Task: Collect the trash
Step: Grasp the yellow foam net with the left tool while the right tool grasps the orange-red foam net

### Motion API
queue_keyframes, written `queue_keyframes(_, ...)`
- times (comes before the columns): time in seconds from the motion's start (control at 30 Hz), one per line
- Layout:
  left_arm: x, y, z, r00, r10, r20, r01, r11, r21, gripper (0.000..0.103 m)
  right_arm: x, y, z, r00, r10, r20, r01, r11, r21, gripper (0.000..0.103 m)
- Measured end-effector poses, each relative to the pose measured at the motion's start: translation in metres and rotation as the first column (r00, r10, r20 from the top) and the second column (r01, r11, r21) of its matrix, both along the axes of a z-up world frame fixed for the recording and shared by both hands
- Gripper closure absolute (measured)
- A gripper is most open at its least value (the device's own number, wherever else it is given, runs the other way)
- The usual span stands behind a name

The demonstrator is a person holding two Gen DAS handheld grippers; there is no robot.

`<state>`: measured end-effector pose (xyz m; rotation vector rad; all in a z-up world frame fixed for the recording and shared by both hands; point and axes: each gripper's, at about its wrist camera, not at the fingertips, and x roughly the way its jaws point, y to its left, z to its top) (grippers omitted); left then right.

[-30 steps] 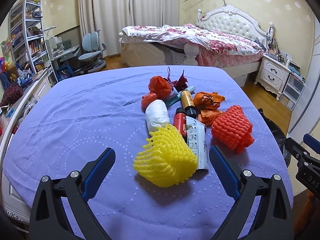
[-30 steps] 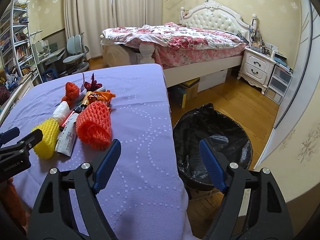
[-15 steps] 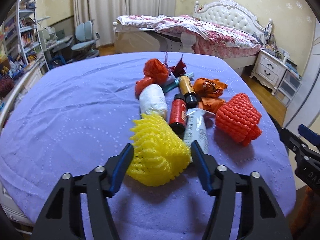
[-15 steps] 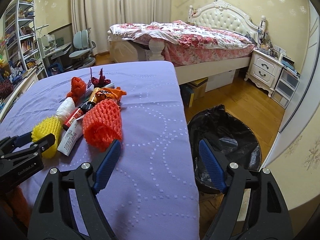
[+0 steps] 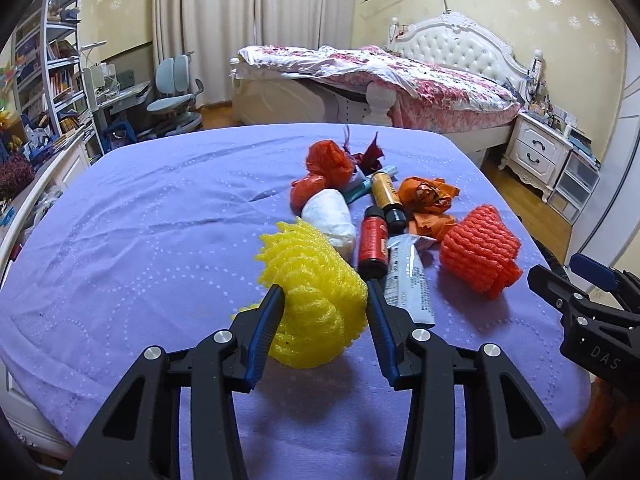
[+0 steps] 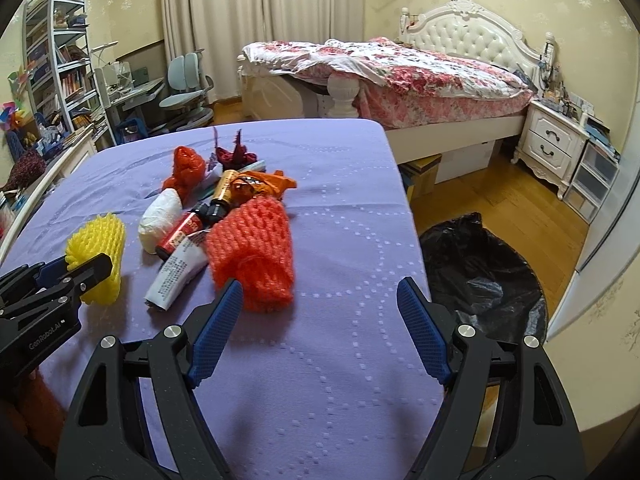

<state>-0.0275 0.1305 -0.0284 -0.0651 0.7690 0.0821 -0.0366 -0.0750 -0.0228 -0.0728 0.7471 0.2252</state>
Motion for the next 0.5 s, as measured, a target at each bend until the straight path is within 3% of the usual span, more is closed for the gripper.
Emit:
queue_keyframes(0.37, 0.001, 0.020, -0.005, 0.999, 0.038, -0.010, -0.038, 0.999, -0.024, 0.059, 0.018, 0.034, -0.009, 0.997, 0.066, -0.031, -0.066, 0.998, 0.009, 0.028)
queue_keyframes(0.5, 0.003, 0.020, -0.007, 0.999, 0.037, -0.014, -0.037, 0.999, -0.034, 0.059, 0.028, 0.039, -0.018, 0.994, 0.087, -0.072, -0.087, 0.996, 0.010, 0.049)
